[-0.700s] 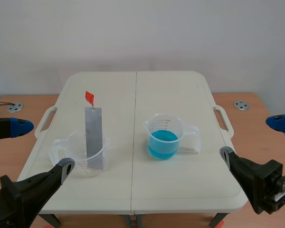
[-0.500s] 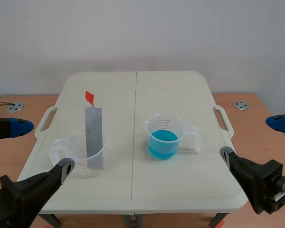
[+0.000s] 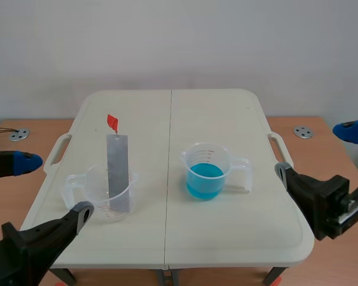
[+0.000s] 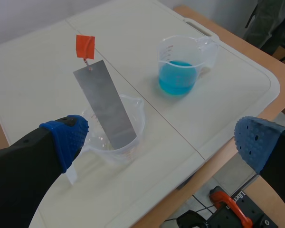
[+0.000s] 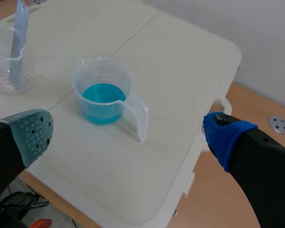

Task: Hold the metal plate by the orange handle, dip it into the blue solution, take it out and point at it, then put the plate back in the beaker on the left.
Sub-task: 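Lift the metal plate out of the left beaker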

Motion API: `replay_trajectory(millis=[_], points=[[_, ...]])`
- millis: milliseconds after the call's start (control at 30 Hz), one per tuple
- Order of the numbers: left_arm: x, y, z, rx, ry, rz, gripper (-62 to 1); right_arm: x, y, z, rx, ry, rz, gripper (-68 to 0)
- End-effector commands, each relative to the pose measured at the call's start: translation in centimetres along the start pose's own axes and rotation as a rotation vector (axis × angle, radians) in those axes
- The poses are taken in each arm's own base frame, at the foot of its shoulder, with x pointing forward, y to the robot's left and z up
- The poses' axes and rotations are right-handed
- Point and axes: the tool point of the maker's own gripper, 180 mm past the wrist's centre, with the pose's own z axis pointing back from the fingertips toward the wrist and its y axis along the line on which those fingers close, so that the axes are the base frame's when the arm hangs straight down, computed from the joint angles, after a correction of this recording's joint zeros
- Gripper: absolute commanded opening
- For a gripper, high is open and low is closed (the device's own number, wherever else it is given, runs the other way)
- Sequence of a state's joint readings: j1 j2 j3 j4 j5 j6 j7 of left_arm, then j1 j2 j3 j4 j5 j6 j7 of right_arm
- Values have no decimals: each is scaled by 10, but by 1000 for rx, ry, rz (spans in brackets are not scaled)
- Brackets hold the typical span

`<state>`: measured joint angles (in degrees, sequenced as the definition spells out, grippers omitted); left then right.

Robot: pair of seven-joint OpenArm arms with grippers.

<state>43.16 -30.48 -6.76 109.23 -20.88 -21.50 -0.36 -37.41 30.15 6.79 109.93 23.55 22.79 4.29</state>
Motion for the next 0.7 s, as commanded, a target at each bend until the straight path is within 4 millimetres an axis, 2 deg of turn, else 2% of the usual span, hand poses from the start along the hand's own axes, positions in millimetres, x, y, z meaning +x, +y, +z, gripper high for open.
replay_trajectory(millis=[0, 67, 100, 133, 267, 300, 333, 500, 667], points=[[3, 0, 0, 1, -11, 8, 14, 17, 1, -7, 18, -52, 20, -12], [-1, -1, 0, 1, 13, 10, 14, 22, 5, -14, 41, -60, 37, -12], [-4, -1, 1, 4, 23, 13, -13, 25, 8, -18, 51, -66, 45, -12], [-6, -1, 2, 8, 30, 18, -85, 27, 11, -22, 61, -71, 51, -12], [-14, -6, 12, 14, 42, 44, -460, 40, 22, -37, 102, -101, 62, -12], [-14, -6, 15, 16, 38, 48, -527, 44, 24, -41, 108, -108, 63, -12], [-14, -6, 19, 20, 31, 52, -568, 47, 27, -45, 117, -113, 66, -12], [-16, 0, 41, 60, 18, 59, -575, 57, 36, -63, 149, -131, 66, -12], [-19, 3, 61, 87, 25, 63, -575, 53, 44, -86, 170, -125, 41, -12]])
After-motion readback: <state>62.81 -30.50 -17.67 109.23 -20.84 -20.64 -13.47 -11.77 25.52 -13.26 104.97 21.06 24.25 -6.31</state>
